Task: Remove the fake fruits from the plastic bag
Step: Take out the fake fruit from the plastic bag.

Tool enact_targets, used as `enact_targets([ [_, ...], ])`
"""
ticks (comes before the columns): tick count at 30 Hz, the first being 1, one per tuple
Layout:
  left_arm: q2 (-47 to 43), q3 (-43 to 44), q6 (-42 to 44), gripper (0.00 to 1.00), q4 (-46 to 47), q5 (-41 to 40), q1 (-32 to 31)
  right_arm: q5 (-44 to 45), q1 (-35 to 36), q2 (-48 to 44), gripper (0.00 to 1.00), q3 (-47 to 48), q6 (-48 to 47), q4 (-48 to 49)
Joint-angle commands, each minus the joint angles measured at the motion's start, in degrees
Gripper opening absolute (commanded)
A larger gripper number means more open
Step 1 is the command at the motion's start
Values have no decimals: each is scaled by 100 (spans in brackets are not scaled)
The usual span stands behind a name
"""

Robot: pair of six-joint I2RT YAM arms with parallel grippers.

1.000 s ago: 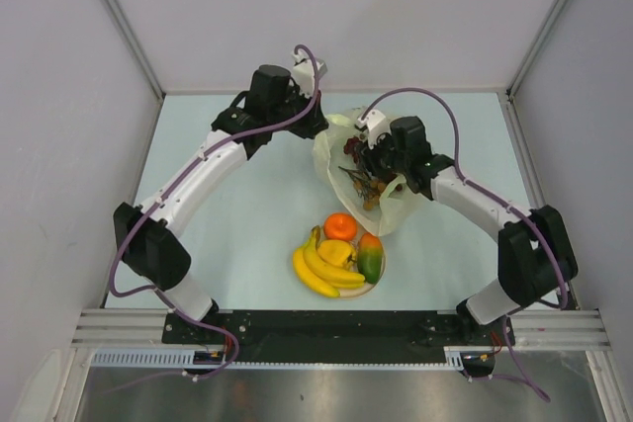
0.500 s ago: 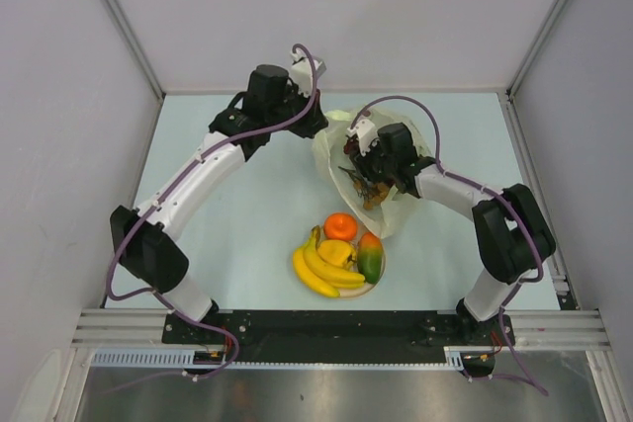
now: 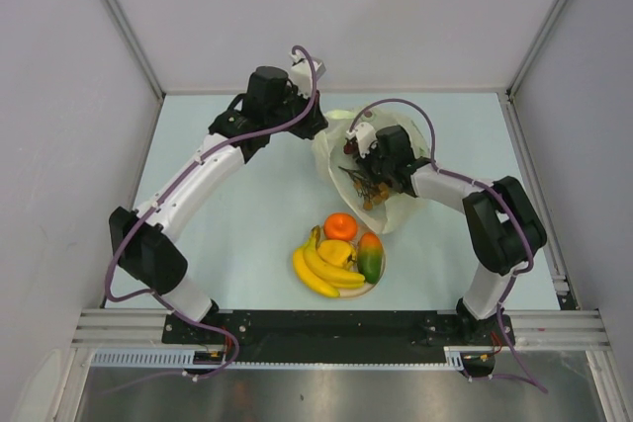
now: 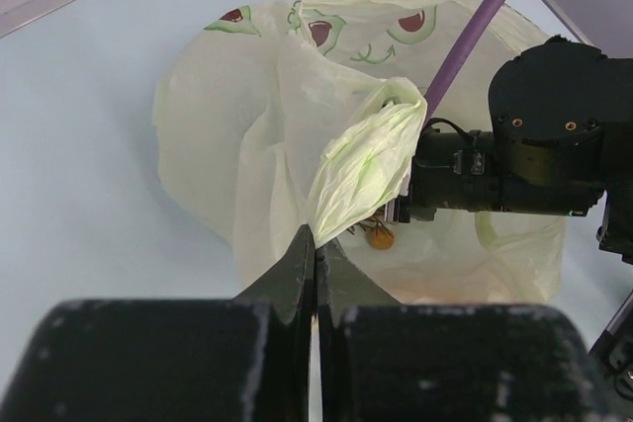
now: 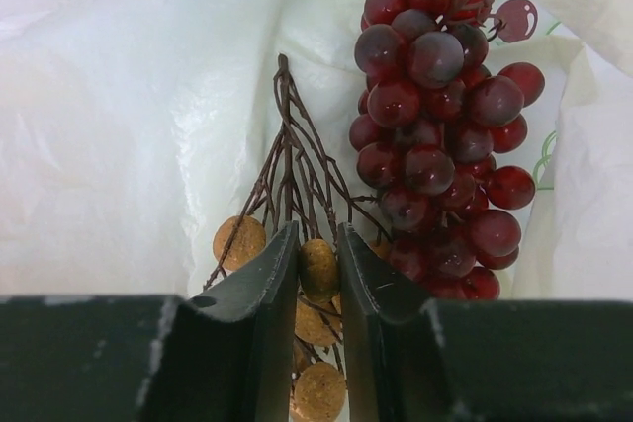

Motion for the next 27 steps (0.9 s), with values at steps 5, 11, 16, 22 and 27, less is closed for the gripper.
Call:
enact_targets([
  [5,-242,-5,62,0,181,-39,-37,-78,-37,-513,4,10,-213,-17],
  [11,-225,-76,97,0,172,-74,-37,-236,16,-1743,0,10,-178,-754],
  [16,-102,-41,71,0,172,-74,-37,-394,7,-2526,0,10,-99,-1230],
  [22,65,170,149,0,145,-241,-37,-622,16,-3352,0,18,129,-1977],
  [27,171,188,237,0,128,-356,-64,-903,147,-4117,0,27,139,-2417],
])
